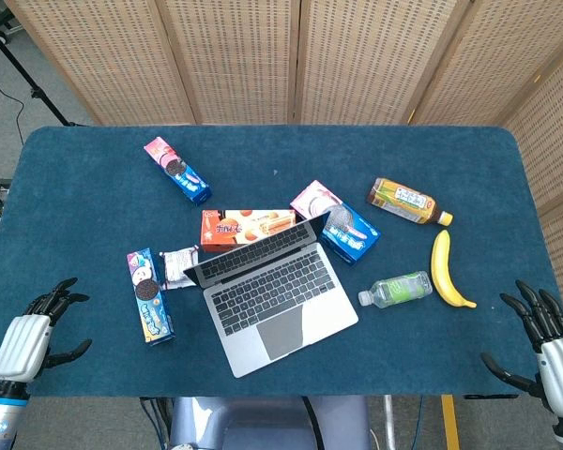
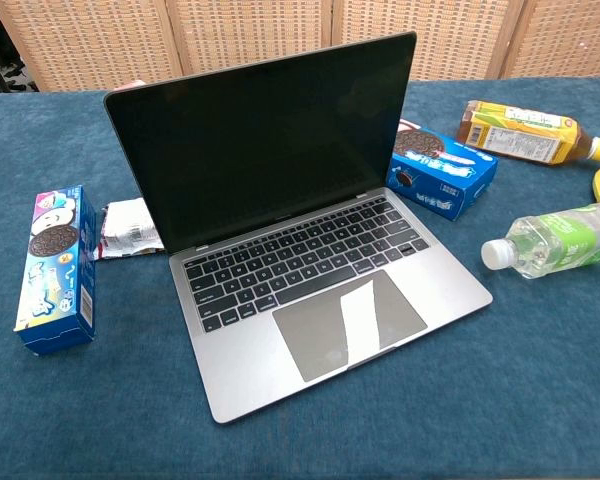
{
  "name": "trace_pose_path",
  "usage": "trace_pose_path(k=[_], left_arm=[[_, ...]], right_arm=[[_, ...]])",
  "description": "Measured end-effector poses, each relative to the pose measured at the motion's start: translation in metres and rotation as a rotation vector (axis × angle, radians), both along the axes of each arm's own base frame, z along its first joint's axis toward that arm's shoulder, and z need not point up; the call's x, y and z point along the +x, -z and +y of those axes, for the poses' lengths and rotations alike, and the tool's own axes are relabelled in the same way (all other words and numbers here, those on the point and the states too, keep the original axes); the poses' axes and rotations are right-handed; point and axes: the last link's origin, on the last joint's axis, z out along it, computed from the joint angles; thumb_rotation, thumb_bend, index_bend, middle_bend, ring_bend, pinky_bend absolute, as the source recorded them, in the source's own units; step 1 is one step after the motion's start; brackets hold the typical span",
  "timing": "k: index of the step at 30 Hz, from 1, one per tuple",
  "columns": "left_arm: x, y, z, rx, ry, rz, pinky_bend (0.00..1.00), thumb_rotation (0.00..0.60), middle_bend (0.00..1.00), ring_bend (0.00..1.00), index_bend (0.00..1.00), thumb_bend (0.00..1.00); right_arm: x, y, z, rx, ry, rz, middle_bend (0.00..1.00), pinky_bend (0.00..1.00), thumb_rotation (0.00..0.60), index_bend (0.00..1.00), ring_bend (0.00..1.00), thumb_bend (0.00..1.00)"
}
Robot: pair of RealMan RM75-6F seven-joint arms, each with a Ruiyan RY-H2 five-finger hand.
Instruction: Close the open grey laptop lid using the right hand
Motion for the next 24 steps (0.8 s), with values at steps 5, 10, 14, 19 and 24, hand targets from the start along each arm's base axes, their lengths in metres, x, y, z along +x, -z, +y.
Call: trace_pose_path(k=[5,10,14,19,24], left_arm=[[0.0009,-0.0007,-0.0006,0.003,0.004,-0.002,0.20,0.600,0.17,0.21,0.31,0.20],[0.0019,-0.0008,-0.0015,0.002,0.006,-0.005,0.20,0.600,0.17,0.21,0.31,0.20],[0.0031,-0.0011,-0.0020,0.001,0.008,-0.011,0.20,0.600,0.17,0.21,0.31,0.20],[0.0037,-0.0011,-0.0042,-0.009,0.001,-0.021,0.20,0.600,0.17,0.21,0.31,0.20],[0.0030,-0.0033,-0.0097,-0.007,-0.006,-0.017,0.20,0.600,0.17,0.21,0.31,0.20]], right_arm=[[0.0004,0.0003,0.0004,0.001,-0.001,0.001,0.03,0.00,0.600,0.14,0.12,0.24],[0.0008,0.0000,0.0009,0.000,-0.002,0.000,0.03,0.00,0.600,0.14,0.12,0.24],[0.0006,0.0001,0.0000,0.002,-0.004,-0.002,0.03,0.00,0.600,0.14,0.12,0.24],[0.0002,0.0032,-0.0041,0.018,-0.009,-0.001,0.03,0.00,0.600,0.14,0.12,0.24],[0.0017,0.0069,-0.0087,0.034,-0.026,-0.003,0.03,0.00,0.600,0.14,0.12,0.24]])
